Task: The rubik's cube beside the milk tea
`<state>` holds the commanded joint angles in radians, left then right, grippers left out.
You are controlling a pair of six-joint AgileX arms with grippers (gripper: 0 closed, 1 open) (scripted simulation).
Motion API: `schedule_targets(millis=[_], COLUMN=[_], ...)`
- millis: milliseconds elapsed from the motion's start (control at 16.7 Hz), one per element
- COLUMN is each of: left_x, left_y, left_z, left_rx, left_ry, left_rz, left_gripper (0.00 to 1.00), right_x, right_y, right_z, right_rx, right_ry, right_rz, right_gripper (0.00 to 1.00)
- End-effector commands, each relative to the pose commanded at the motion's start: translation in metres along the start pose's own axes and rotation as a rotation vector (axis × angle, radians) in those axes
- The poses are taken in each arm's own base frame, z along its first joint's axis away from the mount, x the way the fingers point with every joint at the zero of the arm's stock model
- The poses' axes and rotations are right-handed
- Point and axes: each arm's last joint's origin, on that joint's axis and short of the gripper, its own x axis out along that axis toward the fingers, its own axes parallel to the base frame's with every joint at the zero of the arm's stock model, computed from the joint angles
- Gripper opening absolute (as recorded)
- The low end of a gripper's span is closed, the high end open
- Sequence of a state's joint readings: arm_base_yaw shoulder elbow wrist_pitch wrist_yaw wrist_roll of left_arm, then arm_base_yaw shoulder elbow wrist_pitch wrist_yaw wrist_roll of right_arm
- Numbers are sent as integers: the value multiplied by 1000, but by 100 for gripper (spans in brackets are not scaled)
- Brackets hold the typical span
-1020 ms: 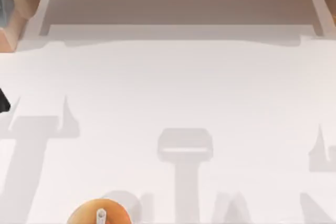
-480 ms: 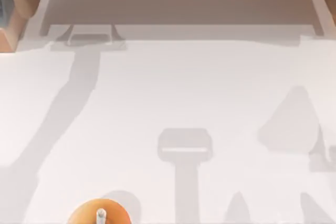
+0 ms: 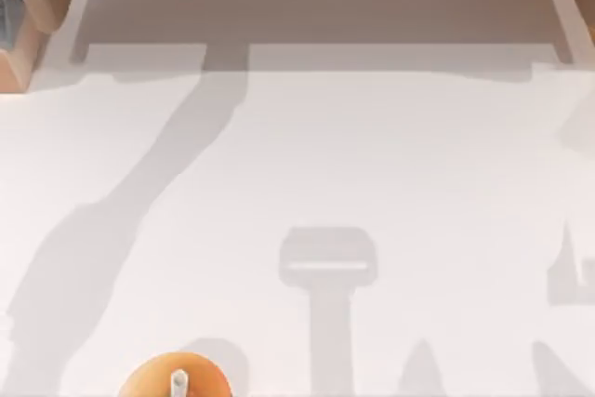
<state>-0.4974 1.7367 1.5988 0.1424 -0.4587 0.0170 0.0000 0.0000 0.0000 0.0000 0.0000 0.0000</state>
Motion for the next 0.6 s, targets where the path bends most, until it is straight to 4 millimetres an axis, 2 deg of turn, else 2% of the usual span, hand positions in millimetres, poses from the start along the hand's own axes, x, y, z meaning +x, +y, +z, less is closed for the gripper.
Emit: schedule_targets(millis=[420, 600], left_x=[3, 18], left_y=[-2, -5], left_z=[0, 0], left_rx=[0, -1], left_ry=[-1, -1], left_rz=[2, 0], left_gripper=[100, 100], right_x=[0, 0], right_y=[0, 0], right_z=[0, 0], right_rx=[0, 0], right_ry=[0, 0], right_rz=[0, 0], right_gripper=[100, 100])
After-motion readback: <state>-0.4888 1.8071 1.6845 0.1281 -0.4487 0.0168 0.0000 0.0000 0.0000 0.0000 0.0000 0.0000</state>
